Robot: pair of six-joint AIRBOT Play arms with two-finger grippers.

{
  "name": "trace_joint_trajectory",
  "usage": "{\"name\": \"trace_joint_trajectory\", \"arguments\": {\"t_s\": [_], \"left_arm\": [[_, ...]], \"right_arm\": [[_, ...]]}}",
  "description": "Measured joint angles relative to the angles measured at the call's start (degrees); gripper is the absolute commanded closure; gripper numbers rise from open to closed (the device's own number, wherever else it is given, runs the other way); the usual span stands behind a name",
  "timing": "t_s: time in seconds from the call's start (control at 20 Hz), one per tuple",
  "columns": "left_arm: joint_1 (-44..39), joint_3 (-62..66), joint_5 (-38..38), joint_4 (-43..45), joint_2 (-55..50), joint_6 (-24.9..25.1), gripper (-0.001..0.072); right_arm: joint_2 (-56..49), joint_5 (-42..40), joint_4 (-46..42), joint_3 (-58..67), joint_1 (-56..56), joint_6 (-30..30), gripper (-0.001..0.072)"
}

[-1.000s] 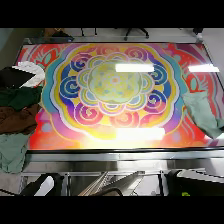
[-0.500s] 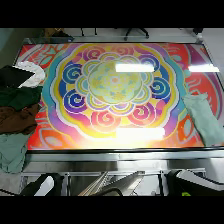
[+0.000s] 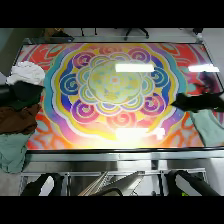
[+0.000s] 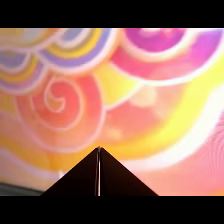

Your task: Fold the shirts.

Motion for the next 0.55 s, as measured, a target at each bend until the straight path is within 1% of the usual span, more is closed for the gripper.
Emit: {"name": "trace_joint_trajectory", "arguments": {"t_s": [0.1, 0.25, 0.55], "left_arm": [[-3.1, -8.83, 0.11, 0.02, 5.84, -0.9, 0.0695], [-6.36, -18.01, 1.09, 0.15, 12.44, -2.27, 0.0693], [-8.37, -25.7, 2.03, -0.04, 20.06, -3.21, 0.0693]], "right_arm": [[0.11, -4.66, 0.17, -4.26, 10.27, 0.94, 0.0692], [-1.25, -8.41, 0.61, -7.02, 18.29, 1.73, 0.0692], [-3.26, -6.82, 2.97, -8.41, 22.56, 2.34, 0.0692]]}}
